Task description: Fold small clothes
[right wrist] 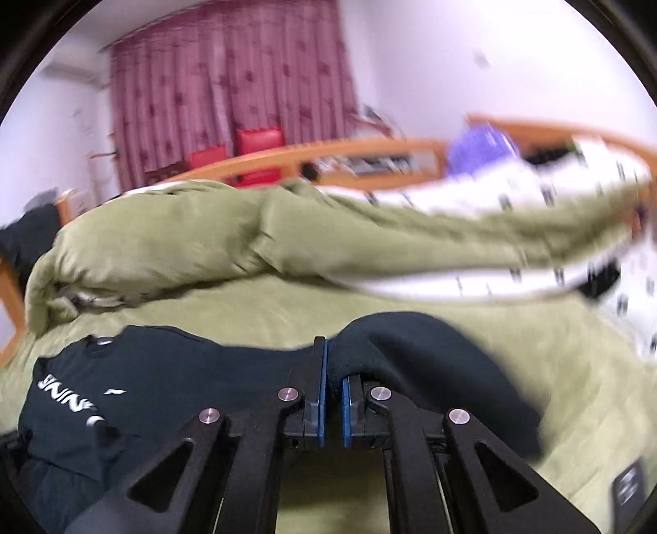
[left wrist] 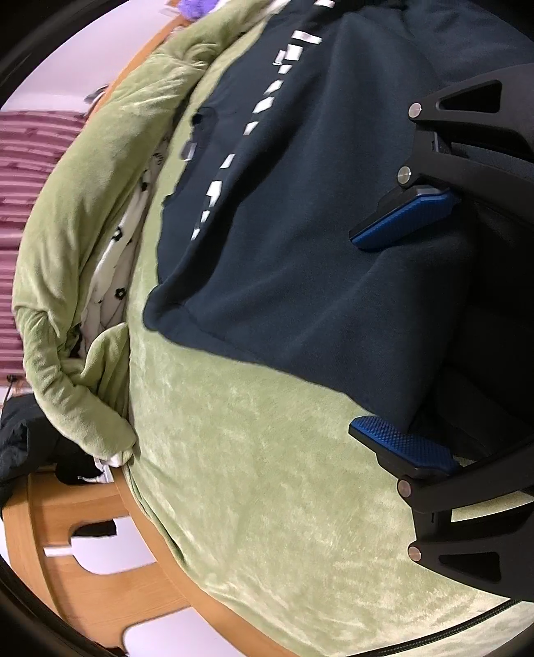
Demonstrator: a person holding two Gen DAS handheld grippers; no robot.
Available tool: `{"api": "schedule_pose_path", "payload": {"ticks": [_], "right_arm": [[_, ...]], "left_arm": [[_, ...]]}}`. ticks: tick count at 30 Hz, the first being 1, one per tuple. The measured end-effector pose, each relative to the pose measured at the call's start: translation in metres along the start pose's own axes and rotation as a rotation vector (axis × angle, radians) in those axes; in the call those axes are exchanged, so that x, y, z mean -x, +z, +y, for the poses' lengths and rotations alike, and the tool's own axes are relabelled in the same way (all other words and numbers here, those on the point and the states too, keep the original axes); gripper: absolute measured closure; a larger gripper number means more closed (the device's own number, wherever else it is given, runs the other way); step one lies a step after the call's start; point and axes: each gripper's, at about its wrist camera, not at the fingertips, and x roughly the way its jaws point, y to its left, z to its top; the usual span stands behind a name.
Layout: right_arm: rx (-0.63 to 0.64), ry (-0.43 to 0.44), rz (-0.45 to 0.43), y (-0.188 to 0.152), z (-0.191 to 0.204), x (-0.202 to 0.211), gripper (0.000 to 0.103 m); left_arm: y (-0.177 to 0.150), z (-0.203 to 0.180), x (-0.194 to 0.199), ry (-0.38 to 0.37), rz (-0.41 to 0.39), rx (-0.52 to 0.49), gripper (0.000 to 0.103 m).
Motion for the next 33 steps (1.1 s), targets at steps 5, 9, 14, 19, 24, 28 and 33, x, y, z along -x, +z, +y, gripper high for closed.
{"api": "schedule_pose_path", "payload": {"ticks": [5,9,14,19,24,28,33], "right_arm": [[0.111,0.066,-0.03,0.029,0.082,0.032,0.097],[0.19,0.124,-0.038,0.037,0.158,0.046,0.097],[0.242,0.213,0.007,0.014,0.256,0.051,0.098],[0.259,0.277,0.12,-0.047,0.324,0.026,0.098],[0.297,0.302,0.247,-0.111,0.359,-0.002,0.097],[0.31,0.295,0.322,-0.141,0.364,-0.016,0.096],[0.313,0.313,0.405,-0.141,0.352,-0.011,0.071]], "left_arm": [[0.011,0.02,0.011,-0.073,-0.005,0.119,0.02],[0.013,0.032,0.015,-0.129,0.01,0.193,0.02],[0.017,0.038,0.017,-0.163,0.013,0.214,0.02],[0.017,0.04,0.014,-0.19,0.036,0.227,0.02],[0.016,0.036,0.015,-0.182,0.032,0.206,0.02],[0.015,0.033,0.014,-0.183,0.032,0.189,0.02],[0.015,0.032,0.016,-0.172,0.022,0.171,0.02]]}}
